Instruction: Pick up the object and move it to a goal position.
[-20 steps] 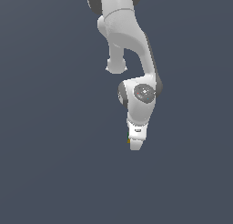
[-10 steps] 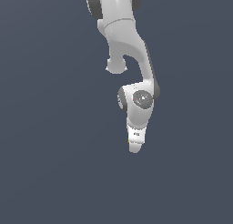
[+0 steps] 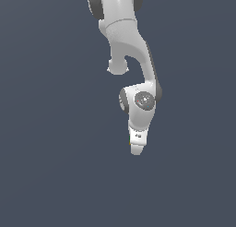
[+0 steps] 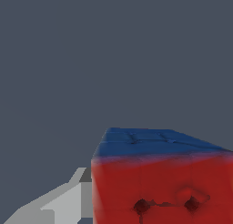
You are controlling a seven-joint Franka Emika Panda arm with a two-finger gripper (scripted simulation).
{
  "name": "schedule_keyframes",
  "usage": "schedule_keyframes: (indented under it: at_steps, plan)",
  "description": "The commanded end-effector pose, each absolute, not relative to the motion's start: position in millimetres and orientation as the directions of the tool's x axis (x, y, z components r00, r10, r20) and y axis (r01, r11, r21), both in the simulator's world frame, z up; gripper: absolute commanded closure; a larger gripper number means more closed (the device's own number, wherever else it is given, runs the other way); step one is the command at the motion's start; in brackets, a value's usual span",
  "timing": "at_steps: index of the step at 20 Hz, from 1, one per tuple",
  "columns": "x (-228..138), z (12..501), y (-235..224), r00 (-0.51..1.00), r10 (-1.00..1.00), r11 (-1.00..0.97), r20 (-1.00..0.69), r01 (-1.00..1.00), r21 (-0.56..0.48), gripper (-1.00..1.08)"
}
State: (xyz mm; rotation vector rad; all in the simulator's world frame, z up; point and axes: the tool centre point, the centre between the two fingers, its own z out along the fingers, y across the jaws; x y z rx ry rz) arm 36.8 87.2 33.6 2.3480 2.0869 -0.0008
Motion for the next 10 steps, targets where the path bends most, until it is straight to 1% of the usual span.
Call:
schedule_keyframes:
  at_steps: [1, 10]
  plan:
    - [37, 34, 88, 0.117, 0.993, -0.117, 0.000, 0.993, 0.000, 1.08]
    - [52, 62, 104, 0.117, 0.993, -0.117, 0.001, 0.993, 0.000, 1.08]
